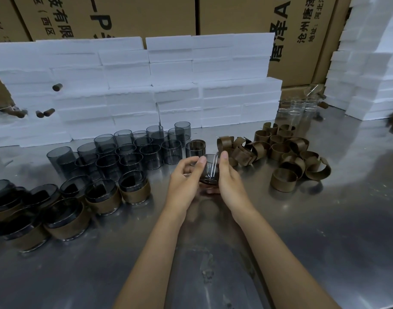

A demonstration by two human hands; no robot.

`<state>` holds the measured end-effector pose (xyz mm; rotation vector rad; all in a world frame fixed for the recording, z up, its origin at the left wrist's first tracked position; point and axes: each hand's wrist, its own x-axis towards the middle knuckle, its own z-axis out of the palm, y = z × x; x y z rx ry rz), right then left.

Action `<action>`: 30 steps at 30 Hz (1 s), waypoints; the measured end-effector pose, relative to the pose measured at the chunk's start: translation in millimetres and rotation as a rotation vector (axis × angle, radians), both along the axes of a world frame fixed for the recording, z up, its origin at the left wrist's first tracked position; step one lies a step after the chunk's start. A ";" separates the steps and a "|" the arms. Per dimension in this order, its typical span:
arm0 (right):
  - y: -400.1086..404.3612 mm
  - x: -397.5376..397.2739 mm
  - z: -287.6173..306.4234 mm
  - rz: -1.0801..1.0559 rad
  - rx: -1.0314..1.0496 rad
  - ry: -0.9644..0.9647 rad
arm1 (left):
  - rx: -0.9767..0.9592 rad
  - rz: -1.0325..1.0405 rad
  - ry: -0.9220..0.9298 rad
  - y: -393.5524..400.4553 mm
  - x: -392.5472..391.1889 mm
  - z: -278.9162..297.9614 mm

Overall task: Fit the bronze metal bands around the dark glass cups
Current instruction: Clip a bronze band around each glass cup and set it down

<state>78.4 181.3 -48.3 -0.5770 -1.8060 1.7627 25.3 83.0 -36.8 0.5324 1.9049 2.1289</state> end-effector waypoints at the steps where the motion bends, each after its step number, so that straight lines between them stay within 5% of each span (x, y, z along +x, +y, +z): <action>1: -0.1 -0.4 -0.5 0.000 0.001 0.003 | 0.002 0.014 0.005 -0.2 -0.8 -1.1; 10: 0.5 0.5 -0.6 -0.084 0.044 0.036 | -0.036 0.133 -0.046 -1.5 -10.6 -4.1; 14: -2.0 2.9 3.7 0.023 -0.093 0.006 | 0.004 -0.051 -0.133 -3.7 -3.1 5.0; 19: -4.3 8.6 7.3 0.208 -0.022 -0.037 | -0.093 -0.199 -0.046 1.6 6.6 7.8; 30: -5.6 2.3 1.1 0.120 0.091 -0.111 | -0.030 -0.058 -0.043 1.0 3.5 5.4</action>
